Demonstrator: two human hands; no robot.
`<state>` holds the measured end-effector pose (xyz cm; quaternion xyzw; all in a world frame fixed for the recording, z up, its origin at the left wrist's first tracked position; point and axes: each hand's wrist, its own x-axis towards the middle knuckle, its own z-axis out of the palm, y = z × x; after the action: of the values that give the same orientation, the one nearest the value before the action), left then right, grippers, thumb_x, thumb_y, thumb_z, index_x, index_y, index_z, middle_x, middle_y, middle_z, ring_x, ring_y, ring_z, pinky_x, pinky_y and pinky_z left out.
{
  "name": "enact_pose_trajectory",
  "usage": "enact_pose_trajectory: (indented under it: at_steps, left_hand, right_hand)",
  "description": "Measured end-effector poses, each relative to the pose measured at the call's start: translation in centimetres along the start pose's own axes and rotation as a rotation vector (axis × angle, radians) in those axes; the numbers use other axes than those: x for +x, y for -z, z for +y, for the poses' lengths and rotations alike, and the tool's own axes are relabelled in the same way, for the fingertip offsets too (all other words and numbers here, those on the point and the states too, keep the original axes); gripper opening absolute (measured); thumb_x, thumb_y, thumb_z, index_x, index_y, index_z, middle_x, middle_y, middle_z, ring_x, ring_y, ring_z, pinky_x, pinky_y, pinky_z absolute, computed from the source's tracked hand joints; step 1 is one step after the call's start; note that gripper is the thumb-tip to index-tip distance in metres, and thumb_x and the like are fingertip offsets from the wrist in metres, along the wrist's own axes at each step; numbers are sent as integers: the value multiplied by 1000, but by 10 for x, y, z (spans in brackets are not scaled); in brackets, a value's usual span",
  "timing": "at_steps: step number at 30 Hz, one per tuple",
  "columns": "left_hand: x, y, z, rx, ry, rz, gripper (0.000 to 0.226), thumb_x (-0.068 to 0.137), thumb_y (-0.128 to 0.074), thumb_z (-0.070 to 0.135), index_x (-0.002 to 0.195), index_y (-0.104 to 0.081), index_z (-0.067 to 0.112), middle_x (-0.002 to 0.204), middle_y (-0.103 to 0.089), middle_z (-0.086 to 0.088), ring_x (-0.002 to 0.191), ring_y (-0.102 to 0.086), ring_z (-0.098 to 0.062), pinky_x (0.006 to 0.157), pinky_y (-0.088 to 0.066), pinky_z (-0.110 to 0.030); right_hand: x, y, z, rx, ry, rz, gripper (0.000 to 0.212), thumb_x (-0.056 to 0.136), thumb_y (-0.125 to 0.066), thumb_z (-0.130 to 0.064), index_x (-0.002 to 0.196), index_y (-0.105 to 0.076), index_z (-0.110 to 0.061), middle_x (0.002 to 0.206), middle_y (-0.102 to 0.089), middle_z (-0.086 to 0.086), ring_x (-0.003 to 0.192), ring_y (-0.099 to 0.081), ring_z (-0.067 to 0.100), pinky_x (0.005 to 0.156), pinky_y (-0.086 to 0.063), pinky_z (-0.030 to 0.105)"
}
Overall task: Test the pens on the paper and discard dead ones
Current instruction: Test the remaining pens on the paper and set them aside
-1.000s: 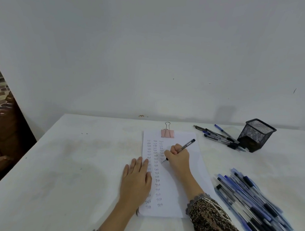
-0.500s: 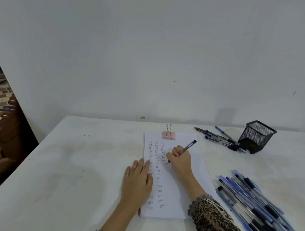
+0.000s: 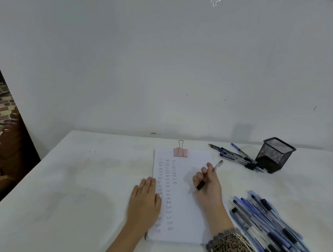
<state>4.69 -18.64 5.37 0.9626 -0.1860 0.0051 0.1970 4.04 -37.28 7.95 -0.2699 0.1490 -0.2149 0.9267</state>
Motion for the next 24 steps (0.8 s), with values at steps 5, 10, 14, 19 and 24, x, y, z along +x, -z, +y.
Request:
enact_pose_trajectory:
  at_steps: [5, 10, 14, 19, 24]
  left_hand:
    - [2, -4, -2, 27, -4, 2, 70, 86, 3, 45, 148, -6, 15, 157, -5, 2, 144, -1, -13, 116, 1, -29]
    - [1, -4, 0, 37, 2, 26, 90, 68, 14, 49, 148, -10, 15, 156, -9, 2, 144, -4, -14, 116, 0, -29]
    - [-2, -3, 3, 37, 12, 24, 99, 61, 17, 50, 148, -12, 15, 156, -11, 1, 144, -6, -15, 116, -2, -30]
    - [-1, -3, 3, 19, 11, 32, 90, 69, 11, 50, 147, -16, 13, 155, -16, -1, 144, -10, -17, 117, -5, -32]
    - [-2, -4, 2, 41, 8, 33, 87, 72, 10, 48, 147, -15, 13, 155, -16, -1, 144, -10, -16, 117, -6, -32]
  right_hand:
    - [-10, 11, -16, 13, 63, 47, 37, 97, -31, -51, 90, -57, -25, 49, -30, -7, 37, -25, 10, 40, -22, 18]
    - [-20, 20, -32, -188, 137, 105, 38, 101, -24, -43, 86, -50, -19, 45, -27, -9, 33, -19, 5, 36, -18, 14]
    - [-35, 16, -45, -524, 222, 135, 29, 103, -26, -26, 83, -45, -16, 48, -27, -8, 35, -19, 6, 37, -18, 16]
    - [-52, 30, -71, -1458, 543, 156, 25, 101, -32, -25, 95, -54, -16, 62, -48, 2, 53, -42, 18, 47, -29, 29]
    - [-60, 57, -114, -2174, 309, 335, 30, 98, -39, -27, 121, -57, -20, 116, -55, 6, 102, -52, 28, 81, -44, 37]
